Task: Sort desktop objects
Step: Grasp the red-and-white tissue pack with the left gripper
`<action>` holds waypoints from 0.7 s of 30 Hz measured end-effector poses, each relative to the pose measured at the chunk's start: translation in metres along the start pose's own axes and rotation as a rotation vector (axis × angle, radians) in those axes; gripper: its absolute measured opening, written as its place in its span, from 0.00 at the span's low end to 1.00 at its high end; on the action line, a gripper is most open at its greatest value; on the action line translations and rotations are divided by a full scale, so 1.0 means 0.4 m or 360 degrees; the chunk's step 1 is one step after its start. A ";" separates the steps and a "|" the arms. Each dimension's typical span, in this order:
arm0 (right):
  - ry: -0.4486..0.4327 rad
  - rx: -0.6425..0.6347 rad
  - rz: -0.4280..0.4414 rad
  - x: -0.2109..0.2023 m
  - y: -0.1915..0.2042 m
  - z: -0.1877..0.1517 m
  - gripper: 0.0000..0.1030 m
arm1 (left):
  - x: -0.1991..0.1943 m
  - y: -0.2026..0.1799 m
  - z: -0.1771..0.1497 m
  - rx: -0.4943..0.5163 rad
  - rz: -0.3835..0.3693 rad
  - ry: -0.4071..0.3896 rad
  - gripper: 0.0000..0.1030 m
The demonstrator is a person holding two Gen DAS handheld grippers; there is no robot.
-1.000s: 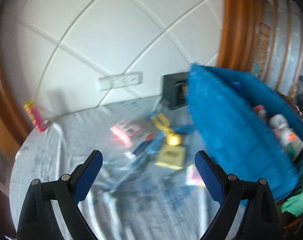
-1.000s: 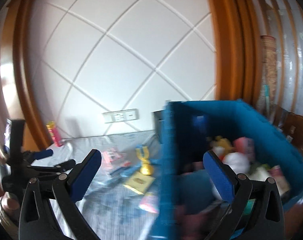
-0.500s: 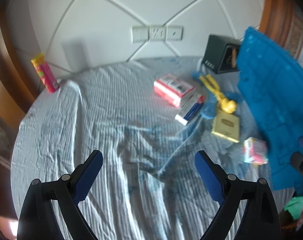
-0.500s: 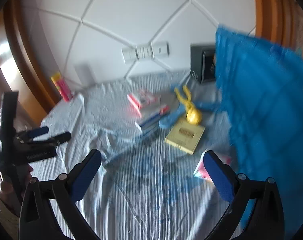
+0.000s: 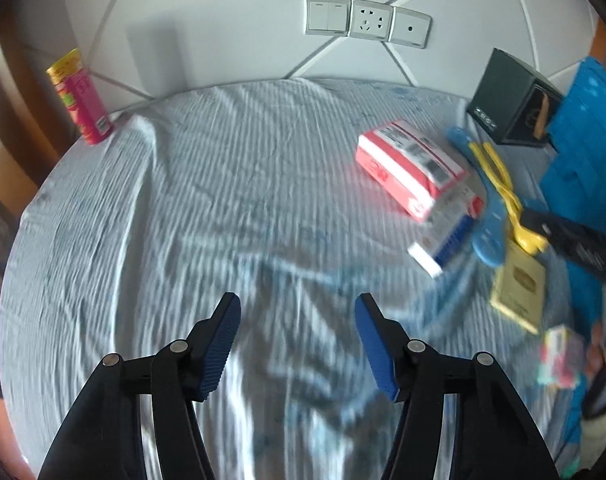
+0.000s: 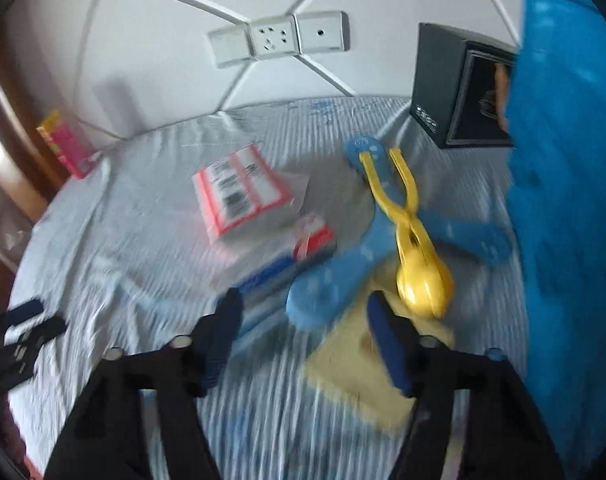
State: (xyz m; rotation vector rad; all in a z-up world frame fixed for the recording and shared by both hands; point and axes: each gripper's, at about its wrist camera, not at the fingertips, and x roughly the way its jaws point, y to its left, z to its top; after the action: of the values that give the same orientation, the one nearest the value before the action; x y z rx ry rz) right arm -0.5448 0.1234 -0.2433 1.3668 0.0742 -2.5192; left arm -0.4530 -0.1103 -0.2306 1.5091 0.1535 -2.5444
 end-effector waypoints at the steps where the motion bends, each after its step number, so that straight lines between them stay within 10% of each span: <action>1: 0.0001 0.0001 -0.0022 0.040 -0.002 0.029 0.59 | 0.020 0.000 0.015 -0.0001 0.0002 -0.0005 0.57; 13: 0.0019 -0.0047 -0.0165 0.171 -0.028 0.131 0.58 | 0.101 0.049 0.165 -0.0047 0.0025 -0.0078 0.58; 16: 0.0025 -0.0065 -0.0189 0.172 -0.035 0.135 0.59 | 0.105 0.037 0.214 -0.0037 -0.0031 -0.0118 0.78; 21: 0.0072 -0.0034 -0.0224 0.202 -0.078 0.144 0.83 | 0.163 -0.073 0.288 0.0122 -0.0253 -0.0098 0.82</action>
State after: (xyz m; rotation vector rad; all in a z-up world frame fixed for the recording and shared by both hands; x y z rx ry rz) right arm -0.6416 0.1260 -0.2809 1.4581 0.2126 -2.5927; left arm -0.5886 -0.1088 -0.2328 1.4992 0.1759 -2.7475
